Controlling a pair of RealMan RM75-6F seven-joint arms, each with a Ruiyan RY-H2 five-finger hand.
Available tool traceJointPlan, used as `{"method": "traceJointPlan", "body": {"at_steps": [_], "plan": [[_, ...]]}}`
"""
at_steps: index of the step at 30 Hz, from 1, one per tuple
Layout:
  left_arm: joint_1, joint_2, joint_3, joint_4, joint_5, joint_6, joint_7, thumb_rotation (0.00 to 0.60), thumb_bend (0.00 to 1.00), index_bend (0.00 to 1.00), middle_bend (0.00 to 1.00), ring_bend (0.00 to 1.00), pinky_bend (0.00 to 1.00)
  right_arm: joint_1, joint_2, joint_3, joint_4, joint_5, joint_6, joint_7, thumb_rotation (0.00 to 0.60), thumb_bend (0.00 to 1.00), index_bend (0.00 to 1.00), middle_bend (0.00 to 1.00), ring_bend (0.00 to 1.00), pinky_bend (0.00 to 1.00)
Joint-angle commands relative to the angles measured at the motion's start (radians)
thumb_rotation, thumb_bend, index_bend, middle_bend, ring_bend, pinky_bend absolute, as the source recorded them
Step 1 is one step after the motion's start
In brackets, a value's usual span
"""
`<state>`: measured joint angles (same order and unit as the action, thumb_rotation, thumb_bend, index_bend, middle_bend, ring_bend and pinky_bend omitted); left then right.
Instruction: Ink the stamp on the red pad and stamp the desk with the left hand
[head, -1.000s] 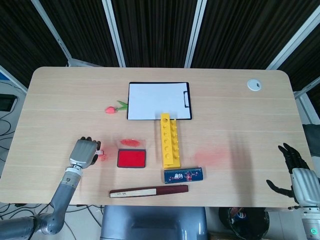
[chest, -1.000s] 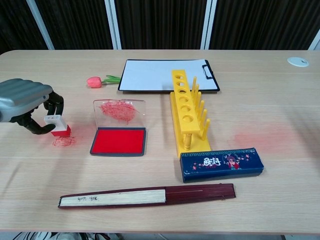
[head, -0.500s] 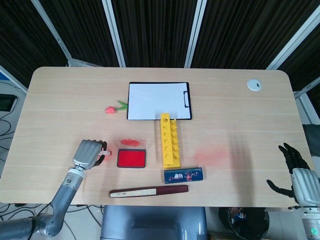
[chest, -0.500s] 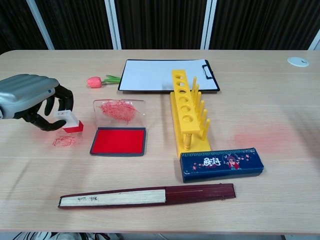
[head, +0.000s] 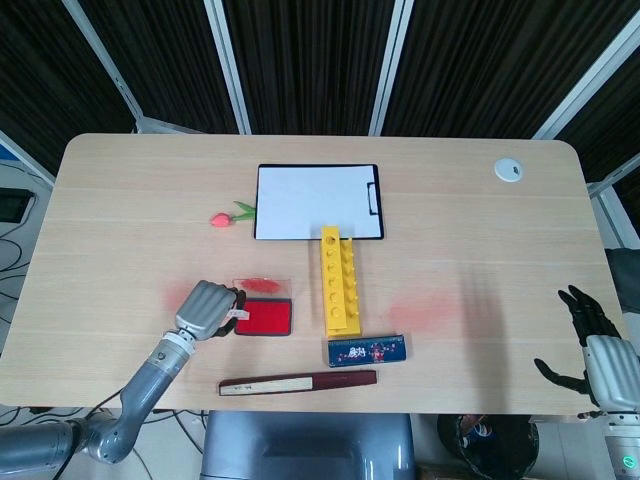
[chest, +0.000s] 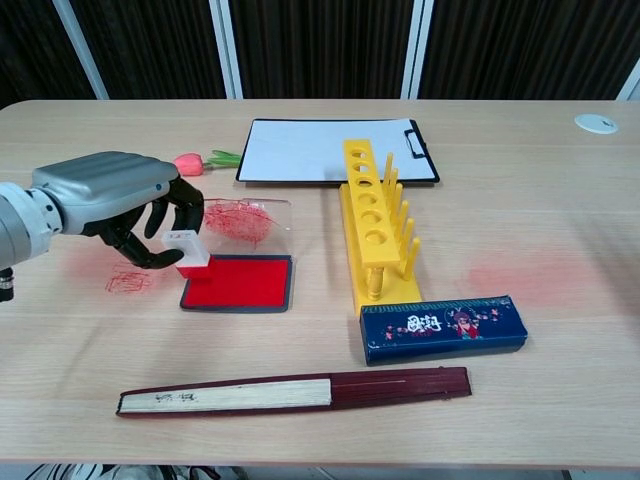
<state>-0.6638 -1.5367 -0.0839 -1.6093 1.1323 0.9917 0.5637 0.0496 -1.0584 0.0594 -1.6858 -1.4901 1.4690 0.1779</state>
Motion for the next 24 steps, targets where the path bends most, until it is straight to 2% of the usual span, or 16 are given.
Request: {"method": "traceJointPlan", "body": {"at_steps": [1, 11, 24], "plan": [[-0.032, -0.009, -0.016, -0.006, -0.047, -0.029, 0.049, 0.600, 0.48, 0.73, 0.73, 0.55, 0.63, 0.000, 0.001, 0.000, 0.000, 0.002, -0.001, 0.002, 0.600, 0.26, 0.07, 0.00, 0.00, 0.19], [-0.088, -0.055, -0.033, 0.006, -0.174, -0.049, 0.161, 0.600, 0.48, 0.73, 0.73, 0.55, 0.63, 0.001, 0.003, 0.003, -0.004, 0.012, -0.008, 0.006, 0.600, 0.27, 0.07, 0.00, 0.00, 0.19], [-0.134, -0.103, -0.018, 0.025, -0.306, -0.027, 0.272, 0.600, 0.48, 0.73, 0.73, 0.55, 0.64, 0.002, 0.005, 0.003, -0.007, 0.015, -0.012, 0.007, 0.600, 0.27, 0.07, 0.00, 0.00, 0.19]]}}
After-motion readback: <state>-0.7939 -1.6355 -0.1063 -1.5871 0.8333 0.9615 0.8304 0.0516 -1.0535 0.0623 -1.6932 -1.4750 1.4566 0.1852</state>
